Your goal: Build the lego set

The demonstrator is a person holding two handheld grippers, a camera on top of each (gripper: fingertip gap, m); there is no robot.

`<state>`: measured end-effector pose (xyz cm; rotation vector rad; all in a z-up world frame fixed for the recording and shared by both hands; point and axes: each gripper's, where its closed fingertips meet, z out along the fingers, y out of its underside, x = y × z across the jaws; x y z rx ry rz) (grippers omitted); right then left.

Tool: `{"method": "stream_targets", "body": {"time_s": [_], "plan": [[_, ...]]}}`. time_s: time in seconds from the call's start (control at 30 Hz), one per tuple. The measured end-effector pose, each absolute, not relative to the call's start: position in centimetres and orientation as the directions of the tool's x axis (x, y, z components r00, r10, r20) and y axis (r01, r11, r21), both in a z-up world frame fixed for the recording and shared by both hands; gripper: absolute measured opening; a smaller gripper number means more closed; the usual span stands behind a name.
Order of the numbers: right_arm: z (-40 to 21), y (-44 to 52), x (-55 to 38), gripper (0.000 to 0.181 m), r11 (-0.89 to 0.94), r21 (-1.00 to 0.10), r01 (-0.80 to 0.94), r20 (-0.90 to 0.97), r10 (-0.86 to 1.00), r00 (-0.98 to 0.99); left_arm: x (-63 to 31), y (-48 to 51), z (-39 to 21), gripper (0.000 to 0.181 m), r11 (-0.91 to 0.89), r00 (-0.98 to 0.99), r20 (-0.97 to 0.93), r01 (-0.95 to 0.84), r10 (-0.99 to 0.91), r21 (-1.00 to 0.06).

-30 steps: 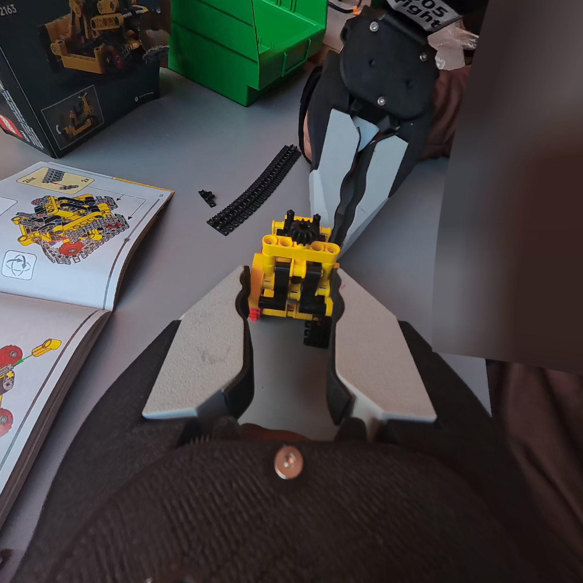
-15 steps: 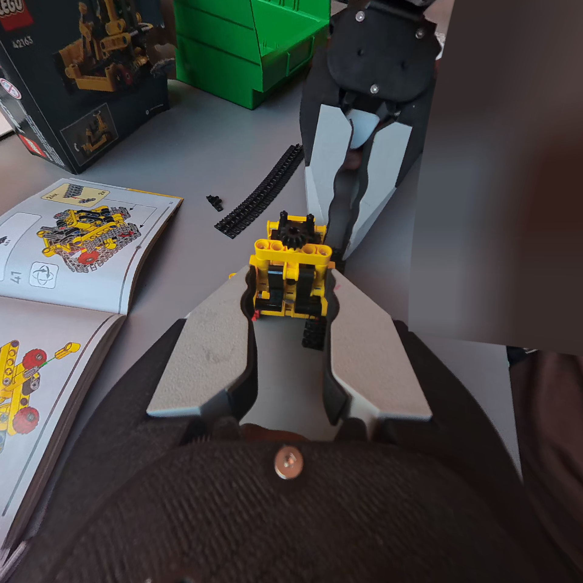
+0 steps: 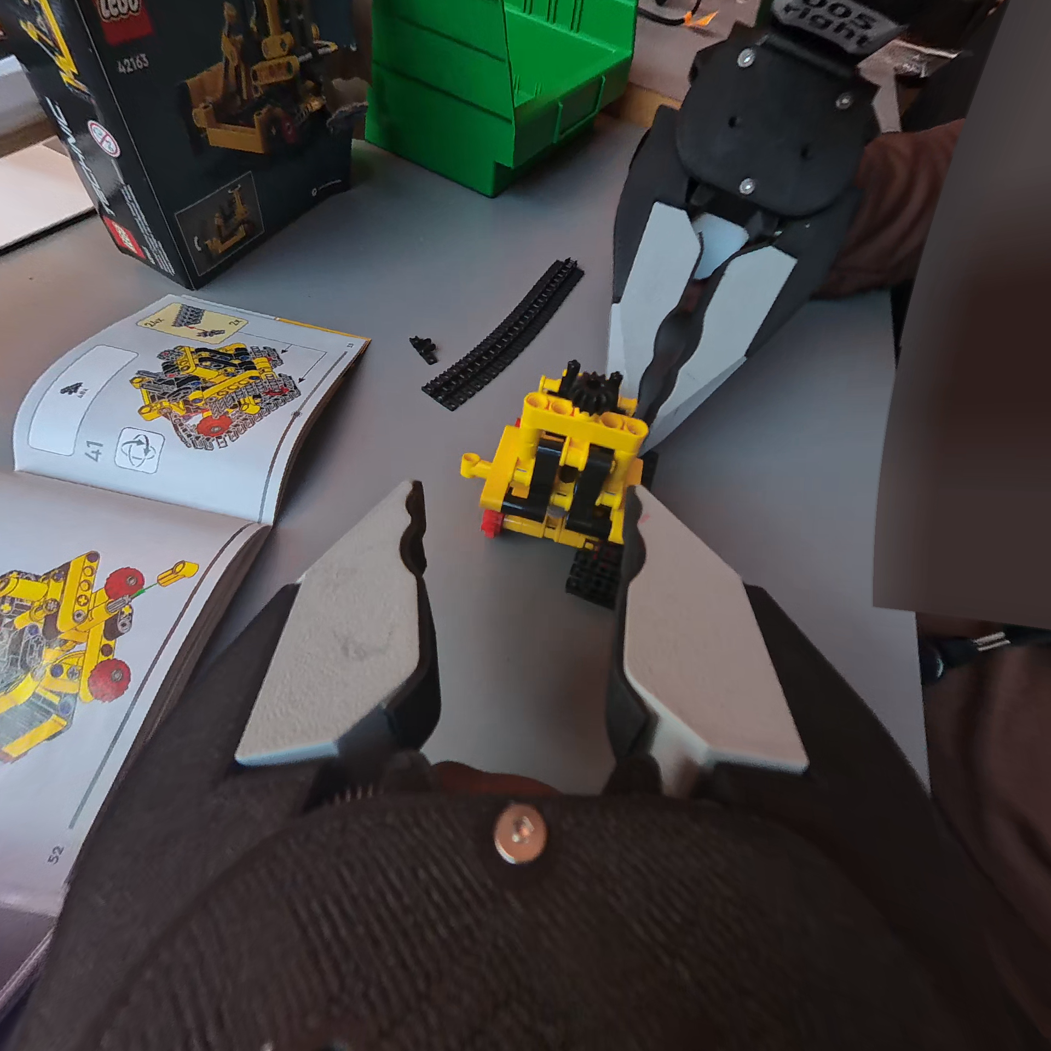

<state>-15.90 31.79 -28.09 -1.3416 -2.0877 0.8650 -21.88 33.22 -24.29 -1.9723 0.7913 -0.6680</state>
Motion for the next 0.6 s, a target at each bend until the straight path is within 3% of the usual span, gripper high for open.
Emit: {"method": "stream_targets", "body": {"time_s": [0.17, 0.47, 0.53, 0.6], "plan": [[-27.7, 31.3, -15.4, 0.003, 0.316, -0.733, 0.603, 0.109, 0.929, -0.355, -21.5, 32.6, -24.8, 0.077, -0.399, 0.621, 0.134, -0.310, -0.772, -0.863], [-27.2, 30.4, -14.8, 0.005, 0.289, -0.759, 0.584, 0.099, 0.937, -0.335, -21.1, 31.5, -25.8, 0.077, -0.368, 0.603, 0.051, -0.415, -0.796, -0.832], [-27.2, 30.3, -14.6, 0.013, 0.274, -0.762, 0.587, 0.087, 0.941, -0.326, -21.3, 31.7, -25.2, 0.071, -0.363, 0.652, 0.036, -0.374, -0.757, -0.853], [-27.6, 30.3, -14.5, 0.014, 0.251, -0.762, 0.597, 0.069, 0.948, -0.310, -21.6, 31.6, -25.1, 0.053, -0.358, 0.707, -0.014, -0.374, -0.707, -0.855]]}}
